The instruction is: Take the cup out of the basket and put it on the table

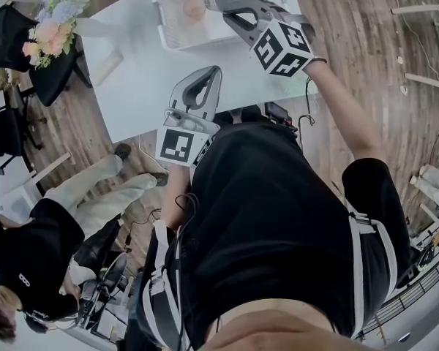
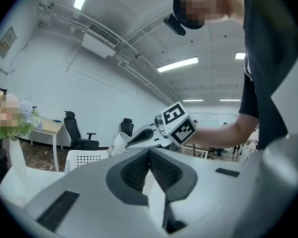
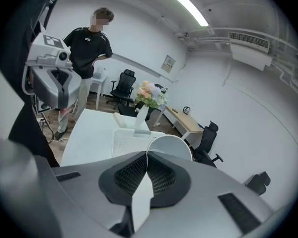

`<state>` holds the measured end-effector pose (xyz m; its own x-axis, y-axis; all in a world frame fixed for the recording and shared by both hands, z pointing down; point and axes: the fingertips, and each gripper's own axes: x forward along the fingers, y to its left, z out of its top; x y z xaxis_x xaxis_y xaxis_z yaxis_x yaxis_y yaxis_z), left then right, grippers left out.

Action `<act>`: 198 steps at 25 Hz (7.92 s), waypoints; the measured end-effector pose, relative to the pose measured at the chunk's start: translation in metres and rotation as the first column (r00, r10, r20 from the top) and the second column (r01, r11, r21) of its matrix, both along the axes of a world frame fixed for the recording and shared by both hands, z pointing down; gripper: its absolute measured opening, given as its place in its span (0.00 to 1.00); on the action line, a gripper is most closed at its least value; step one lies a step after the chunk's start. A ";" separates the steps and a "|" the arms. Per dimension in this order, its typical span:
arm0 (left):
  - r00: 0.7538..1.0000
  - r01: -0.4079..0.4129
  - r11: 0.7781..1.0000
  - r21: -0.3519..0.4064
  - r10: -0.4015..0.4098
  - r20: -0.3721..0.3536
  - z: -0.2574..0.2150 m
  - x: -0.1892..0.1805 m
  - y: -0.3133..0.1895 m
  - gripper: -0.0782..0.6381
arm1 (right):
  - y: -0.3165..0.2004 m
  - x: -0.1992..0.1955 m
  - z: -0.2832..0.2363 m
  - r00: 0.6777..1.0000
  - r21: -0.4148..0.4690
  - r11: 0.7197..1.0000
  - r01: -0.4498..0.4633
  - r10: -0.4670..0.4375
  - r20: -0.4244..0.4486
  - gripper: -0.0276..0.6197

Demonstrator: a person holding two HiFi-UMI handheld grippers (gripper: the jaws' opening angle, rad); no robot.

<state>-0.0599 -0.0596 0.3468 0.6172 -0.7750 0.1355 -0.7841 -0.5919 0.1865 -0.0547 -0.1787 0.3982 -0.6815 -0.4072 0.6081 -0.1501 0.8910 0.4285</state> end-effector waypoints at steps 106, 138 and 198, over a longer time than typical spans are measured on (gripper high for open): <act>0.989 0.143 0.990 -0.016 -0.142 0.031 0.031 -0.056 0.025 0.14 | 0.135 -0.045 0.037 0.956 -0.224 0.967 0.123 -0.055 0.289 0.09; 0.990 0.139 0.990 -0.027 -0.140 -0.028 0.024 -0.061 0.001 0.14 | -0.027 -0.039 0.053 0.986 -0.234 0.972 0.011 0.029 0.166 0.16; 0.961 0.273 0.956 -0.107 -0.276 -0.016 0.062 -0.133 0.023 0.14 | -0.072 -0.101 0.245 0.826 -0.221 0.955 0.198 -0.284 -0.487 0.09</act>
